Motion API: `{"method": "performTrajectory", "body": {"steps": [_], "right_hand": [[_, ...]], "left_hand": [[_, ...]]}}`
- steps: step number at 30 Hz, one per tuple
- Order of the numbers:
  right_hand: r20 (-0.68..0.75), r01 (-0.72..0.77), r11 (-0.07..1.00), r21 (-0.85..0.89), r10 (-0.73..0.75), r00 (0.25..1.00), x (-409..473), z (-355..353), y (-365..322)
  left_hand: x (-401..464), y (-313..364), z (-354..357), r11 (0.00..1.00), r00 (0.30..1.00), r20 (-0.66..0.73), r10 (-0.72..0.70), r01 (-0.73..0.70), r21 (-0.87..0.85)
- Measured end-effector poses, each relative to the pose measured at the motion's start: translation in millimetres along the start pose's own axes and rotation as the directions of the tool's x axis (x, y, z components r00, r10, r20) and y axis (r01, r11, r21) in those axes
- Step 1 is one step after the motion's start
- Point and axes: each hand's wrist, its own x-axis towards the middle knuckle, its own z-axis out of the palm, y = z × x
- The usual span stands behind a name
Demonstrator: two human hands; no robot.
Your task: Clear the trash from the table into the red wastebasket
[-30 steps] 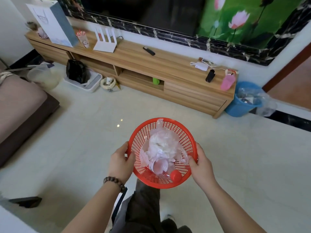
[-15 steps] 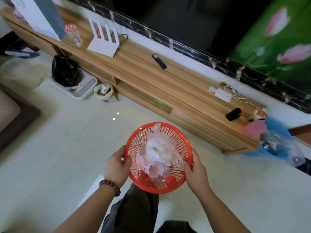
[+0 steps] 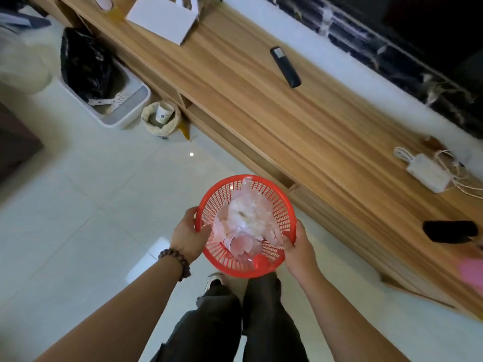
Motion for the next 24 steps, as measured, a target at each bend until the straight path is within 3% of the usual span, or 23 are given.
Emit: {"method": "performTrajectory", "body": {"steps": [6, 9, 19, 24], "right_hand": [[0.148, -0.037, 0.994, 0.100, 0.022, 0.989, 159, 47, 52], [0.194, -0.055, 0.990, 0.130, 0.029, 0.980, 219, 68, 76], [0.246, 0.026, 0.999, 0.044, -0.036, 0.969, 282, 93, 100], [0.273, 0.021, 1.000, 0.016, -0.025, 0.962, 277, 89, 93]], "left_hand": [[140, -44, 65, 0.924, 0.980, 0.162, -0.117, 0.168, -0.345], [200, -66, 91, 0.884, 0.970, 0.198, -0.141, 0.213, -0.416], [266, -88, 131, 0.910, 0.972, 0.222, -0.078, 0.160, -0.383], [260, -80, 124, 0.974, 0.978, 0.169, -0.124, 0.153, -0.168]]}}
